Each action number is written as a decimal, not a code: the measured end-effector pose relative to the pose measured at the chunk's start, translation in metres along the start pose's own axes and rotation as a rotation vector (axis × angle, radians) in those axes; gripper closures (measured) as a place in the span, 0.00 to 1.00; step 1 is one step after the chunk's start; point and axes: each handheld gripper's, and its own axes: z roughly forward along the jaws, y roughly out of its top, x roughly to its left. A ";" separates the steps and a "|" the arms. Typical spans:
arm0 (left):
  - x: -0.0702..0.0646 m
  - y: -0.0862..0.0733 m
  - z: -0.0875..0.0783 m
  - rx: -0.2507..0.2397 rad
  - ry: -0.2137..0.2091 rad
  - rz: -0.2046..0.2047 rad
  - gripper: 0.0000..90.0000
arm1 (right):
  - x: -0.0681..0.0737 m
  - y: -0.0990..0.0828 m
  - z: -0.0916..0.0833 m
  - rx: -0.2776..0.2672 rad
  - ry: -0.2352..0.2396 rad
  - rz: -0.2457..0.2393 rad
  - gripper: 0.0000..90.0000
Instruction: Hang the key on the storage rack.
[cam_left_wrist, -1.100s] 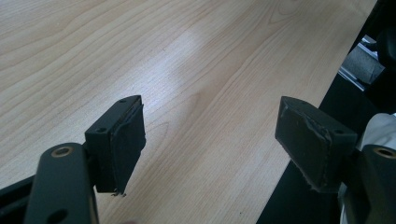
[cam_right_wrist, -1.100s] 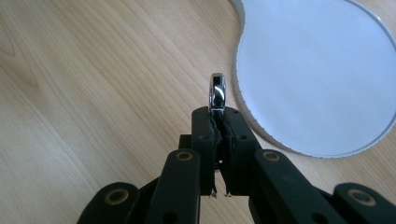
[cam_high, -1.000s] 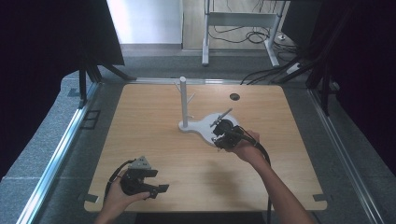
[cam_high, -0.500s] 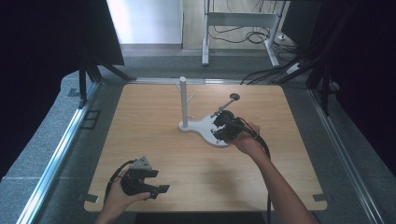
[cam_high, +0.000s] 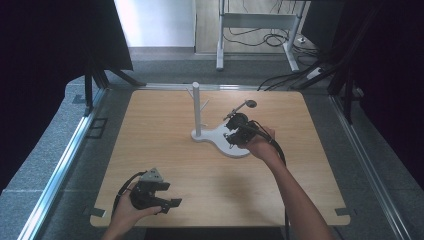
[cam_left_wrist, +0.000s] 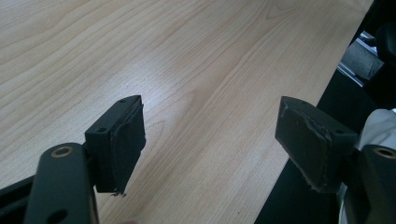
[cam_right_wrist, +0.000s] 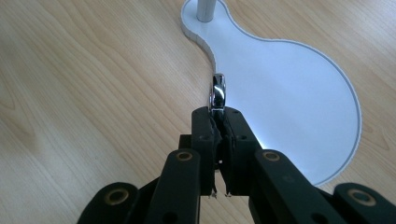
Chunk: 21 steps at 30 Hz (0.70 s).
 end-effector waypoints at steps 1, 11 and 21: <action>0.000 0.000 0.000 0.001 0.000 0.000 0.28 | -0.001 0.002 0.000 0.002 -0.002 -0.001 0.94; -0.001 0.000 0.002 0.009 -0.008 0.011 0.27 | -0.007 0.018 0.000 -0.010 -0.005 0.018 0.94; -0.001 0.000 0.002 0.010 -0.009 0.010 0.27 | -0.014 0.026 0.005 -0.013 -0.001 0.038 0.94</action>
